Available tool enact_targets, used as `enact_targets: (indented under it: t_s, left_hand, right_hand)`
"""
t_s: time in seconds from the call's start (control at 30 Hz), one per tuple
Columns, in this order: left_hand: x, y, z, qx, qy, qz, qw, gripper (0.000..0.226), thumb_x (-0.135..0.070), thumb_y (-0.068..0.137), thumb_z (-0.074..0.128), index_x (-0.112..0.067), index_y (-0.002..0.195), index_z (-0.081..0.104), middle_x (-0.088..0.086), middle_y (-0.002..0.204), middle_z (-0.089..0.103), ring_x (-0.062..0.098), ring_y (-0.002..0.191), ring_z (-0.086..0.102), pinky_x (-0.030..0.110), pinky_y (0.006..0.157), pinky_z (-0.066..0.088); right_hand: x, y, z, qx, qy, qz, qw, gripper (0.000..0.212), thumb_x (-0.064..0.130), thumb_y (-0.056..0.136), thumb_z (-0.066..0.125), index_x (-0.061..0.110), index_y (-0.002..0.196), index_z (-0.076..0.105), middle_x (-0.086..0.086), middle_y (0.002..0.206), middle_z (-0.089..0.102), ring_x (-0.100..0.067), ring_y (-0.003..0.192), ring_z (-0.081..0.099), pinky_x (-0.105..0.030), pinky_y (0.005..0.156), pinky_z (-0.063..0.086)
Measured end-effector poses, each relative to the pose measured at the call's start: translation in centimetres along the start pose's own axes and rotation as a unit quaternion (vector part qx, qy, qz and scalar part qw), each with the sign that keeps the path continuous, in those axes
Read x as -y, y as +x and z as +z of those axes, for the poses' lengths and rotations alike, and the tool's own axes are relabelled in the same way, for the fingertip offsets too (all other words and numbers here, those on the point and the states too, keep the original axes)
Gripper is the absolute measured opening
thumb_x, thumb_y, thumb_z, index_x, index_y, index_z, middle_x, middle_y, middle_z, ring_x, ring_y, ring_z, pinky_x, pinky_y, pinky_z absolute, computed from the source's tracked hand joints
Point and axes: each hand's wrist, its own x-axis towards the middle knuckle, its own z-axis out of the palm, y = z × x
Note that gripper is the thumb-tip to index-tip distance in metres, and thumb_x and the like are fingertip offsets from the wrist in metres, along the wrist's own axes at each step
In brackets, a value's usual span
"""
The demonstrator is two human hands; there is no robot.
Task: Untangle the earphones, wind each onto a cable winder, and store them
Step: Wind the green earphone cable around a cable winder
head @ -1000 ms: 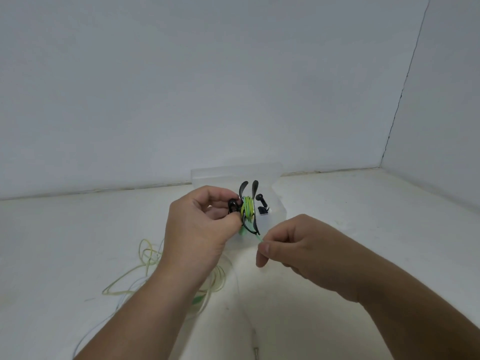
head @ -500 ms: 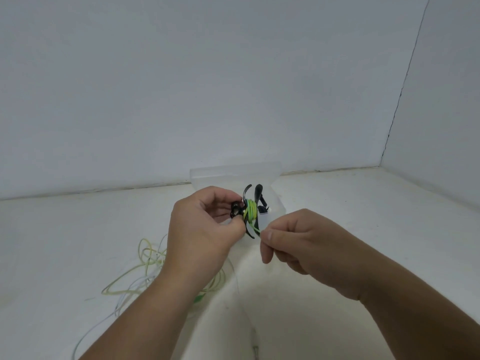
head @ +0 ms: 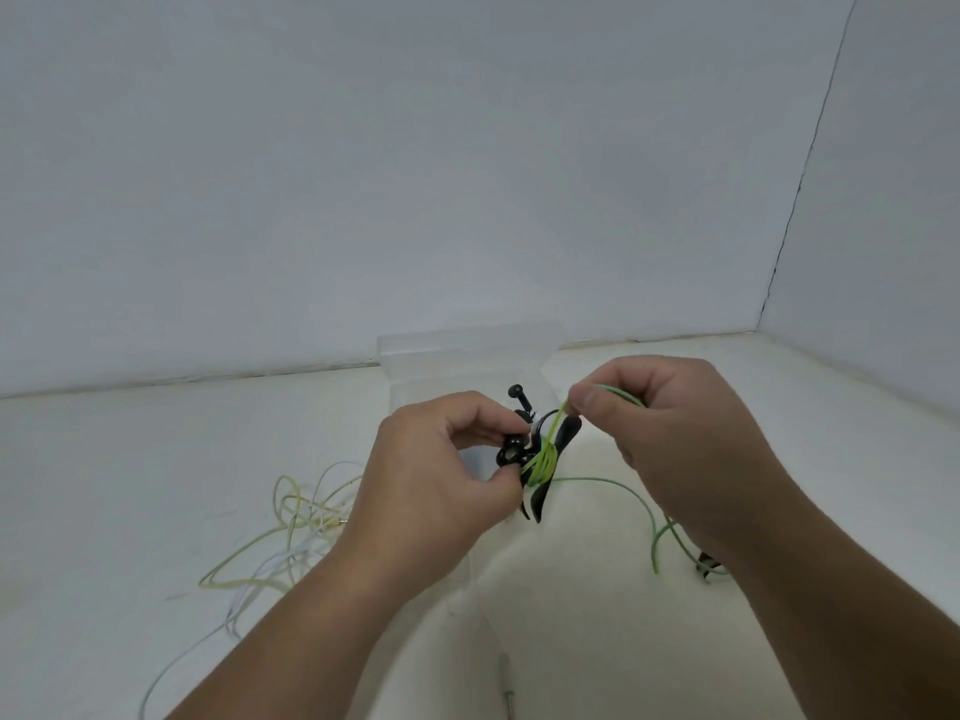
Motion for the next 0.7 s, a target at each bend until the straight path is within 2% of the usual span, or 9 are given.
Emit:
enact_targets:
  t_s: [0.07,0.1,0.2,0.33,0.47,0.53,0.6,0.7]
  left_hand:
    - [0.0,0.1,-0.1,0.012,-0.051,-0.023,0.998,0.027,0.005,0.072,0.078,-0.022,0.076,0.077,-0.008,0.078,0.076,0.008,0.081,0.073,0.033,0.078,0.059]
    - [-0.1,0.1,-0.1,0.017,-0.073,-0.030,0.997,0.028,0.005,0.070,0.079,-0.022,0.076,0.077,-0.006,0.078,0.077,0.010,0.081,0.074,0.034,0.078,0.058]
    - [-0.3,0.2,-0.1,0.036,-0.132,-0.037,0.990,0.024,-0.003,0.062,0.074,-0.023,0.077,0.077,-0.001,0.080,0.077,0.013,0.082,0.074,0.029,0.077,0.057]
    - [-0.3,0.2,0.1,0.042,-0.203,-0.043,0.977,0.023,-0.002,0.060,0.070,-0.015,0.077,0.077,0.008,0.081,0.077,0.017,0.076,0.073,0.023,0.072,0.055]
    - [-0.2,0.4,0.2,-0.002,-0.252,-0.057,0.966,0.022,0.000,0.059,0.073,-0.011,0.078,0.076,0.008,0.076,0.076,0.014,0.068,0.071,0.018,0.064,0.054]
    - [-0.1,0.6,0.2,-0.032,-0.251,-0.067,0.965,0.022,-0.002,0.058,0.072,-0.011,0.078,0.074,0.007,0.074,0.075,0.015,0.066,0.070,0.018,0.063,0.053]
    - [0.1,0.7,0.1,-0.057,-0.242,-0.079,0.965,0.023,-0.004,0.057,0.072,-0.011,0.079,0.073,0.007,0.074,0.075,0.015,0.066,0.070,0.018,0.063,0.053]
    - [0.3,0.7,0.0,-0.082,-0.216,-0.085,0.969,0.022,-0.005,0.058,0.072,-0.014,0.078,0.073,0.006,0.075,0.075,0.015,0.067,0.071,0.019,0.064,0.054]
  right_hand:
    - [-0.4,0.1,-0.1,-0.029,-0.003,0.008,1.000,0.022,0.024,0.090,0.067,0.016,0.070,0.072,0.006,0.044,0.034,-0.007,0.037,0.027,-0.014,0.039,0.025]
    - [-0.6,0.2,-0.1,-0.025,0.000,0.018,1.000,0.022,0.025,0.091,0.066,0.016,0.071,0.072,0.003,0.047,0.034,-0.010,0.040,0.027,-0.019,0.042,0.027]
    - [-1.3,0.5,0.5,0.023,0.026,0.067,0.997,0.027,0.024,0.096,0.059,0.020,0.074,0.073,-0.008,0.059,0.034,-0.022,0.053,0.027,-0.033,0.051,0.024]
    - [-1.7,0.2,1.4,0.099,0.031,0.128,0.986,0.045,0.018,0.100,0.052,0.020,0.056,0.065,0.000,0.056,0.039,-0.016,0.048,0.028,-0.030,0.050,0.022]
    - [-1.4,-0.6,2.8,0.180,0.042,0.152,0.971,0.053,0.015,0.102,0.044,0.023,0.053,0.061,0.003,0.053,0.035,-0.013,0.046,0.024,-0.030,0.049,0.018]
    - [-1.3,-0.8,3.1,0.211,0.058,0.167,0.961,0.047,0.015,0.105,0.040,0.017,0.068,0.069,0.005,0.052,0.034,-0.011,0.046,0.023,-0.028,0.048,0.017]
    - [-1.2,-1.0,3.0,0.232,0.064,0.176,0.955,0.038,0.016,0.106,0.039,0.002,0.085,0.068,0.005,0.054,0.034,-0.010,0.045,0.025,-0.023,0.046,0.020]
    - [-0.9,-1.1,2.8,0.253,0.067,0.173,0.949,0.037,0.017,0.106,0.042,0.004,0.084,0.068,0.005,0.054,0.037,-0.008,0.045,0.029,-0.019,0.046,0.028]
